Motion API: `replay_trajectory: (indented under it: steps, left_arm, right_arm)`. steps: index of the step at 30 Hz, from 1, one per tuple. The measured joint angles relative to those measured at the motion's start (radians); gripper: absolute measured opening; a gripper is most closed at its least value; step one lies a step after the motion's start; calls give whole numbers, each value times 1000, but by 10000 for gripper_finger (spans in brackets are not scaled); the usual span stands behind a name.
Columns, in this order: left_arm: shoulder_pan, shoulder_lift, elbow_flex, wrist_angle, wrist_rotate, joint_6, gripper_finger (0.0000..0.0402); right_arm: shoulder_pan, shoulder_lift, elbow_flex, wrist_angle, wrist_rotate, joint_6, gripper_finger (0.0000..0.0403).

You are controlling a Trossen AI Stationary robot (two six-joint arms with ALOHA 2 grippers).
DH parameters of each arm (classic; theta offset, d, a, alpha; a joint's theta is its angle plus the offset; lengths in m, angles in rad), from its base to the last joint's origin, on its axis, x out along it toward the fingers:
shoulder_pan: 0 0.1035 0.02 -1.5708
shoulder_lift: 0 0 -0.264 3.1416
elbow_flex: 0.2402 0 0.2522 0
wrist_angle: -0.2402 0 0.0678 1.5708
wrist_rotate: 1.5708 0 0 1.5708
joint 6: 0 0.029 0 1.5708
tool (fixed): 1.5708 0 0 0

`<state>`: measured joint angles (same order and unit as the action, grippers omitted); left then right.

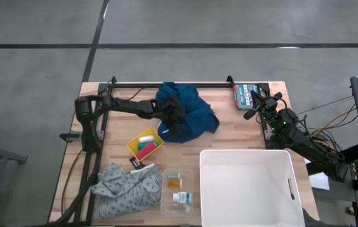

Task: Pick & Place Medicine items
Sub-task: Put the blue patient gown into the white laundry bin

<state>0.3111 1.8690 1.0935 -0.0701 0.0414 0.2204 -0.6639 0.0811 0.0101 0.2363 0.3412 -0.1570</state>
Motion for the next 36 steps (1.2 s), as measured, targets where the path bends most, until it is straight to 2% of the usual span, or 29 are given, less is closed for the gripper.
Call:
replay_trajectory:
  steps: [11, 18, 30, 36]
  left_arm:
    - [0, -190, -5, 16, -147, 81, 18]
    - [0, -274, -5, 25, -185, 147, 18]
    - [-10, -335, -5, 98, -237, 248, 18]
    - [-30, -362, -5, 160, -248, 364, 18]
  right_arm:
    - [0, 0, 0, 0, 0, 0, 8]
    - [0, 0, 0, 0, 0, 0, 8]
    - [0, 1, 0, 0, 0, 0, 8]
    - [0, 0, 0, 0, 0, 0, 8]
